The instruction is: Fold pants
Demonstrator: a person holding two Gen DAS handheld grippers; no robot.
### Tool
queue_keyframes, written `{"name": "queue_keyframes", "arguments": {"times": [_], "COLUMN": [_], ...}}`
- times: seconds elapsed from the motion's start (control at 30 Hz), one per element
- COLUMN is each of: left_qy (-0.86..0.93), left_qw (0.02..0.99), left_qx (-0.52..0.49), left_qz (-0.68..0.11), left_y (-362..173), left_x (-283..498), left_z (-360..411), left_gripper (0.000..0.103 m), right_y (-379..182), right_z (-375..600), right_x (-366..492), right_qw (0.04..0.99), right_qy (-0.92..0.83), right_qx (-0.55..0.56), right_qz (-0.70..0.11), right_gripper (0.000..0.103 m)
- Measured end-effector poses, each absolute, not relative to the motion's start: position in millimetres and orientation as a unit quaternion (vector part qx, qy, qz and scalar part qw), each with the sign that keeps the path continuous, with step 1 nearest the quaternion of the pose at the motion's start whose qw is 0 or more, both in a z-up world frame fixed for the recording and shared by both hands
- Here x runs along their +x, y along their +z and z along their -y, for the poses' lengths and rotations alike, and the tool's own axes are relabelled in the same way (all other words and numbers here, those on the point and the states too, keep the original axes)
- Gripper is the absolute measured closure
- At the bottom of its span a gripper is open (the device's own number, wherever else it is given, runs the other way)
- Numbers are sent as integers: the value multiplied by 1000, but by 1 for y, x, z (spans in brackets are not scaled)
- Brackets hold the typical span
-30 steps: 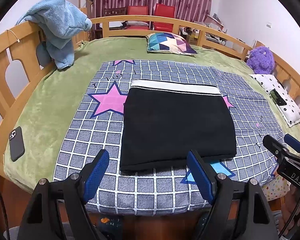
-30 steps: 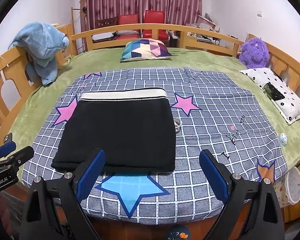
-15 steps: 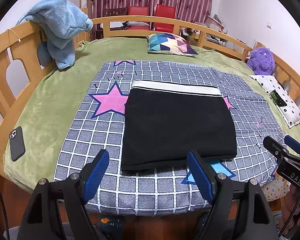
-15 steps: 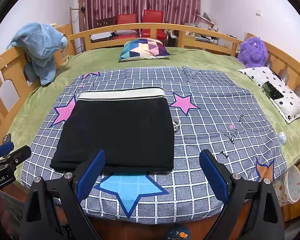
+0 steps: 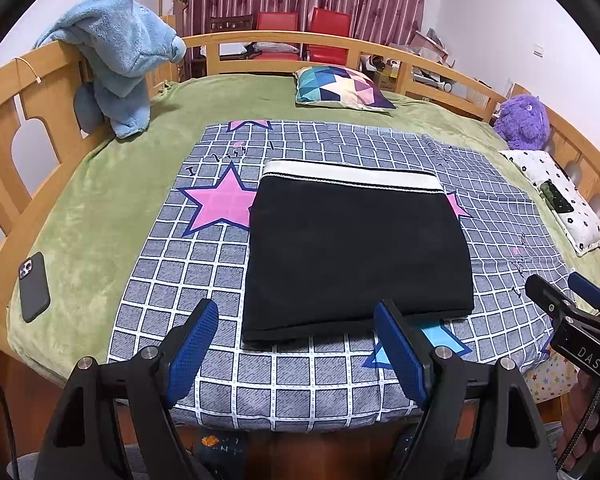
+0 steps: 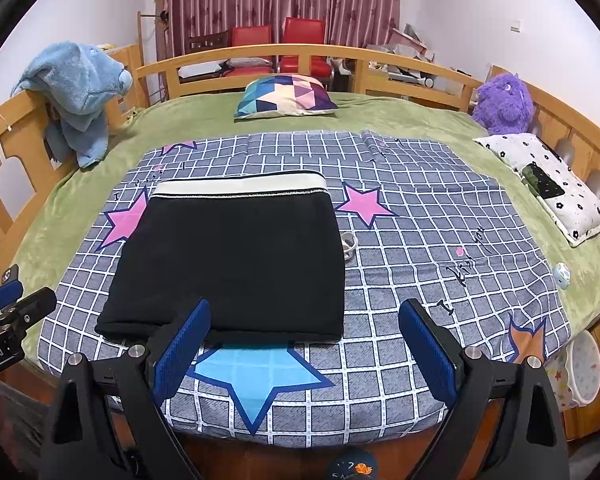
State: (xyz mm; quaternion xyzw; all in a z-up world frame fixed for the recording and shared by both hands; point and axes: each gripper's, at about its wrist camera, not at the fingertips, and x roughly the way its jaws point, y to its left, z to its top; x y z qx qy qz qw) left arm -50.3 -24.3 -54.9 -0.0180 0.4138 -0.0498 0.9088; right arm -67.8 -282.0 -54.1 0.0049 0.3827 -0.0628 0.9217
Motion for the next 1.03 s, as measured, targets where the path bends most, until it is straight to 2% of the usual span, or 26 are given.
{"name": "queue_keyframes", "arguments": {"times": [1.03], "left_qy": [-63], "left_qw": [911], "left_qx": [-14], "left_qz": [-407], "left_y": [-53], "left_x": [-52], "left_z": [26], "left_gripper": [24], "right_y": [-57], "right_z": [278], "right_x": [-66], "right_qw": [925], "right_qy": [-58], "right_qx": [11], "right_qz": [-375], "right_gripper": [9]}}
